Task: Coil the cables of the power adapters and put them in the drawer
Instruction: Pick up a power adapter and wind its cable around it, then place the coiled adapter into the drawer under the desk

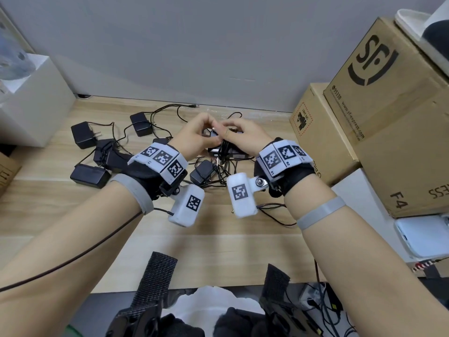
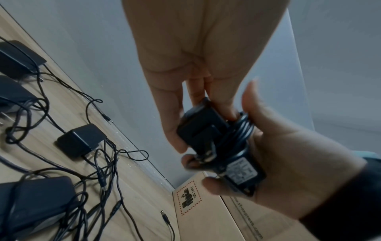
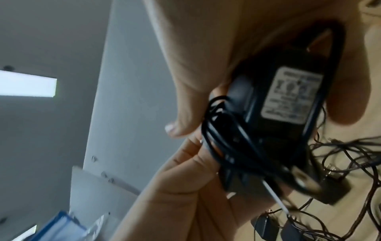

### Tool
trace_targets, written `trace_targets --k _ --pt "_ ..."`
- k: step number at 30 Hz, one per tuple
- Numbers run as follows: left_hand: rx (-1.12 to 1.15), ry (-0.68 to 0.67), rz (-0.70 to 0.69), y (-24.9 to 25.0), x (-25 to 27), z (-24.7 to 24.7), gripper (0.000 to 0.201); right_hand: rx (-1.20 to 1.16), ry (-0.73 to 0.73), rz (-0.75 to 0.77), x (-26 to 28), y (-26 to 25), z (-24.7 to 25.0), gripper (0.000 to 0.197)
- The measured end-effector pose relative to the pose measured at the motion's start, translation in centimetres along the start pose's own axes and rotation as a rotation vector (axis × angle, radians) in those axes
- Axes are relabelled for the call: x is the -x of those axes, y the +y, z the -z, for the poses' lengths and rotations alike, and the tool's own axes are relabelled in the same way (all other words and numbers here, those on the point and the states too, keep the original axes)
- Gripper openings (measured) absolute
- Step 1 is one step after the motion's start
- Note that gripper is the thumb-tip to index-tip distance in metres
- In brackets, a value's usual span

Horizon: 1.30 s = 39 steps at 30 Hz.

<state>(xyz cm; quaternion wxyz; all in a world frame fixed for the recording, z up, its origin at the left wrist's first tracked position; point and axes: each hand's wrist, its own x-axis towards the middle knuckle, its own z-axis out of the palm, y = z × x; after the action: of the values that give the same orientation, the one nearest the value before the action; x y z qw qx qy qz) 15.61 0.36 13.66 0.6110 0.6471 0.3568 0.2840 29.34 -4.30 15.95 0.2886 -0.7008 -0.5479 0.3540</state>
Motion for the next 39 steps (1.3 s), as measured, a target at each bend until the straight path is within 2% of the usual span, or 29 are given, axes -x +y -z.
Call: trace_targets --k 3,7,12,15,18,21,23,25,28,30,32,35,37,39 --pt "-0.012 0.04 -0.024 0.0 -0.2 0.1 0.029 -0.14 -0.082 0.005 0.3 0.4 -0.1 0.023" --pt "-0.082 0.122 -0.046 -0.5 -0.4 0.4 0.026 -0.22 -0.116 -0.009 0.4 0.8 -0.6 0.007" --pt "-0.141 0.292 0.019 -1.0 -0.5 0.9 0.025 -0.212 -0.138 -0.034 0.4 0.8 -0.9 0.014" --pt "-0.1 0.291 0.118 -2.1 -0.1 1.2 0.023 -0.145 -0.15 -0.049 0.3 1.3 -1.5 0.022" --pt "-0.034 0.259 0.235 -3.4 1.1 1.9 0.02 -0.153 -0.271 -0.071 0.5 1.8 -3.0 0.02" --pt "-0.031 0.257 0.291 -4.4 3.1 2.7 0.017 -0.171 -0.428 -0.099 0.7 1.7 -5.4 0.013" --pt "0.018 0.336 0.325 -5.3 4.9 3.1 0.011 -0.237 -0.495 -0.161 0.5 1.6 -7.7 0.007" --pt "0.108 0.436 0.412 -6.5 7.5 3.7 0.007 -0.322 -0.527 -0.205 0.4 1.4 -10.5 0.015" --pt "0.339 0.48 0.543 -8.7 12.4 4.8 0.019 -0.51 -0.528 -0.364 0.9 1.0 -14.7 0.02" --pt "0.413 0.486 0.563 -10.3 15.8 5.4 0.027 -0.635 -0.582 -0.504 1.8 0.5 -17.2 0.017" --pt "0.438 0.537 0.536 -11.7 19.2 6.1 0.02 -0.685 -0.648 -0.549 3.1 -0.2 -19.7 0.02" --pt "0.503 0.59 0.486 -14.0 24.9 7.8 0.031 -0.658 -0.736 -0.462 5.5 -0.9 -23.6 0.024" --pt "0.542 0.573 0.503 -15.6 29.0 8.8 0.048 -0.529 -0.825 -0.353 7.7 -1.1 -26.7 0.025" --pt "0.548 0.554 0.562 -17.8 33.3 9.4 0.051 -0.343 -0.935 -0.25 10.2 -0.4 -30.5 0.025"
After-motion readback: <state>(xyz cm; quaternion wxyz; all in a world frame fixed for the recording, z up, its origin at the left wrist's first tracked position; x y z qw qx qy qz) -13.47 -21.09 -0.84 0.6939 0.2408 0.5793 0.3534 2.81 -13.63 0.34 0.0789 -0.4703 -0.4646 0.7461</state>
